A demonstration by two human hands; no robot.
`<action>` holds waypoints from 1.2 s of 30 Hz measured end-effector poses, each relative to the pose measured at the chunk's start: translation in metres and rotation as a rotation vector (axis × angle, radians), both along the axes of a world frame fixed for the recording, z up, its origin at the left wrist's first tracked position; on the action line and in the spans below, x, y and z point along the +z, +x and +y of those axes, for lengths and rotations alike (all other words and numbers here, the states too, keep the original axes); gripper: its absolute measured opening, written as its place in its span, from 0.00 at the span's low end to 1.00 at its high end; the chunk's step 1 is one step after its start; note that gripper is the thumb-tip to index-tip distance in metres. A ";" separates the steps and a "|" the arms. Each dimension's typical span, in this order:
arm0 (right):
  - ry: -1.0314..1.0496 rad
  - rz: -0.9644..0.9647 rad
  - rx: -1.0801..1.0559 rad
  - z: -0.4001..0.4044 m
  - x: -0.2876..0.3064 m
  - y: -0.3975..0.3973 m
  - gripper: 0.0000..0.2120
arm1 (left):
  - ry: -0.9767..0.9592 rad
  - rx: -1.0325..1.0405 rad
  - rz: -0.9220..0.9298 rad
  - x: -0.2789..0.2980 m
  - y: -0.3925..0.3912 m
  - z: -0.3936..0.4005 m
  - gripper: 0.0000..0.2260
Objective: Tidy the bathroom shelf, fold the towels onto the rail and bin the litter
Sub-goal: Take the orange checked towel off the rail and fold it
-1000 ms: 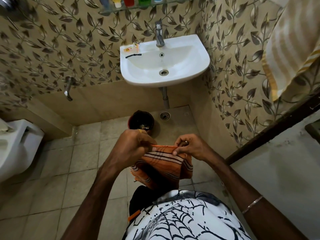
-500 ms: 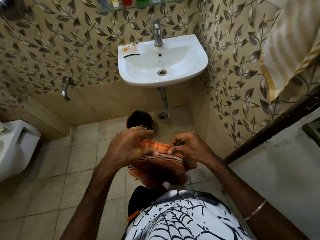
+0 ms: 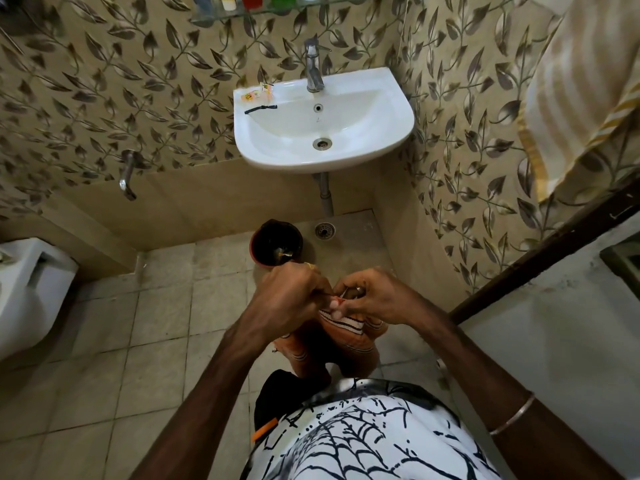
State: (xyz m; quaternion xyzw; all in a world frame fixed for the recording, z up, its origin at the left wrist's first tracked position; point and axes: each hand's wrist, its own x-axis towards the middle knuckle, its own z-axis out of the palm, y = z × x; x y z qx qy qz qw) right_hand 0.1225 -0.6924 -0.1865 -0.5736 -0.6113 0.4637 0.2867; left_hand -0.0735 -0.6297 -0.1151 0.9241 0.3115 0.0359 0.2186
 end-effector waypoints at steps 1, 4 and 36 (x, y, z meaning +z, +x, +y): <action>-0.042 -0.004 0.027 0.000 -0.002 0.002 0.10 | -0.004 -0.011 -0.003 0.001 -0.002 0.001 0.05; -0.122 0.002 0.032 0.000 -0.011 0.010 0.11 | -0.032 -0.035 0.002 0.006 -0.008 0.006 0.05; 0.036 -0.134 -0.078 0.004 0.009 0.006 0.07 | 0.057 -0.030 0.164 -0.017 0.009 0.010 0.11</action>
